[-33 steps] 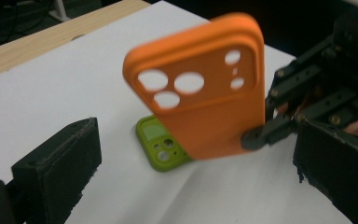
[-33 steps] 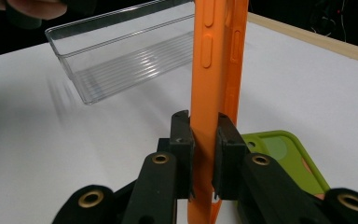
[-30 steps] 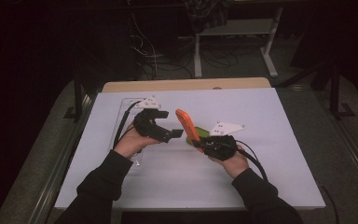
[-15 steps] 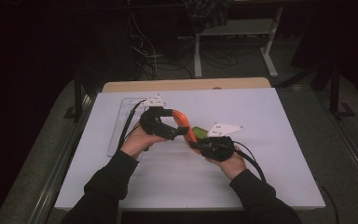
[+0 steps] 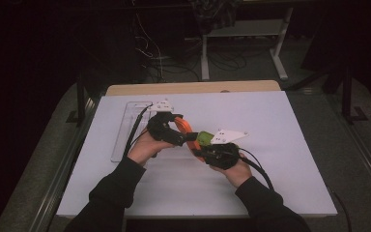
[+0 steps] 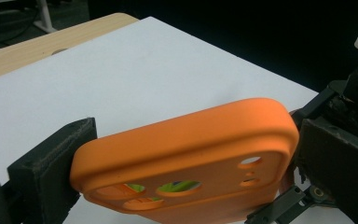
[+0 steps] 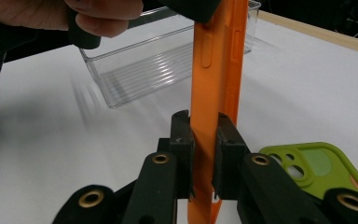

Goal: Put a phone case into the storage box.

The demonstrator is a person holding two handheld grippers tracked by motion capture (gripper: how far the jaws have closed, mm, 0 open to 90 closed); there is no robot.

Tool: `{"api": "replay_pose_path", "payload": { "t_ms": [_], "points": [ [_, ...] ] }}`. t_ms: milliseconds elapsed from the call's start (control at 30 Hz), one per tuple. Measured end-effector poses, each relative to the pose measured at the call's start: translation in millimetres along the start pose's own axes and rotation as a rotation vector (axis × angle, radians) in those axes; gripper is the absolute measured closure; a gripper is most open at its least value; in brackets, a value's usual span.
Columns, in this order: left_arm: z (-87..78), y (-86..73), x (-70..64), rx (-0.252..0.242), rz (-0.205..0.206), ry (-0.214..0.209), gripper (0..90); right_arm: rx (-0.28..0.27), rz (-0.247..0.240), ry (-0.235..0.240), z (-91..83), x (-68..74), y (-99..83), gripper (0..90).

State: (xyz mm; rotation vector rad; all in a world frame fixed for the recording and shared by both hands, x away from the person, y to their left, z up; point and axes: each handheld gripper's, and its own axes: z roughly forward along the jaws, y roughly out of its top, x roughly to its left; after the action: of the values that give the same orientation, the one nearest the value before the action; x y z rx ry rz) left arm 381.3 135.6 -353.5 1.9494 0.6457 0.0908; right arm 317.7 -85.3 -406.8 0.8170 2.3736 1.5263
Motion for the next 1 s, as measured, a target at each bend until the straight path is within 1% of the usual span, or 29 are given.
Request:
{"api": "replay_pose_path", "payload": {
  "t_ms": [100,133,200,233,300,433,500,533,567,600,633,667,733,833,867,933,1000],
  "points": [
    [0.7,-0.7,0.3,-0.016,-0.005,0.005,1.5,0.003,0.001,0.003,1.2,0.1,-0.6,79.1],
    [-0.5,-0.5,1.1,-0.011,0.003,0.011,3.5,0.01,-0.003,0.002,1.6,0.1,-1.0,79.1],
    [-1.3,-1.2,1.9,-0.031,-0.011,0.009,6.8,0.013,-0.004,0.004,2.7,0.1,-1.7,79.1],
    [-1.9,-1.2,2.2,-0.025,-0.017,0.007,7.2,0.016,0.001,0.004,3.3,0.4,-2.1,79.1],
    [-1.7,-1.7,2.7,-0.031,-0.025,0.003,7.8,0.017,0.0,0.002,4.1,0.3,-2.5,79.1],
    [-3.7,-1.5,3.9,-0.025,-0.028,0.003,11.5,0.028,-0.001,0.003,5.3,0.8,-3.4,79.1],
    [-3.9,-1.8,3.8,-0.029,-0.033,0.001,12.7,0.029,-0.004,0.002,6.2,0.9,-3.7,79.1],
    [-4.2,-1.9,4.1,-0.029,-0.028,0.0,13.0,0.031,-0.003,0.002,6.3,1.1,-3.8,79.1],
    [-4.0,-2.5,3.8,-0.039,-0.022,-0.001,13.3,0.034,-0.004,0.001,6.4,1.3,-3.9,79.1],
    [-4.4,-2.5,3.1,-0.036,-0.025,-0.002,13.4,0.033,-0.006,0.002,6.6,1.4,-4.0,79.1],
    [-4.7,-2.4,3.1,-0.032,-0.018,-0.001,13.6,0.034,-0.008,0.001,6.8,1.6,-4.0,79.1],
    [-4.1,-2.7,2.7,-0.039,-0.017,-0.002,13.8,0.037,-0.011,0.001,6.9,1.9,-4.1,79.1],
    [-4.9,-2.3,2.5,-0.024,-0.004,-0.001,14.4,0.042,-0.014,0.001,7.1,2.2,-4.3,79.0],
    [-4.0,-2.5,0.1,-0.023,-0.008,0.004,15.4,0.048,-0.014,-0.003,8.0,3.0,-4.6,78.9],
    [-3.8,-2.5,-0.3,-0.022,-0.002,0.006,15.7,0.053,-0.022,-0.005,8.5,2.5,-4.9,78.7],
    [-2.8,-2.4,-1.3,-0.023,0.001,0.008,16.1,0.058,-0.018,-0.004,9.1,2.8,-5.1,78.5],
    [-2.9,-2.3,-1.5,-0.011,0.01,0.008,16.2,0.061,-0.016,-0.004,9.9,2.6,-5.4,78.1]
  ]
}}
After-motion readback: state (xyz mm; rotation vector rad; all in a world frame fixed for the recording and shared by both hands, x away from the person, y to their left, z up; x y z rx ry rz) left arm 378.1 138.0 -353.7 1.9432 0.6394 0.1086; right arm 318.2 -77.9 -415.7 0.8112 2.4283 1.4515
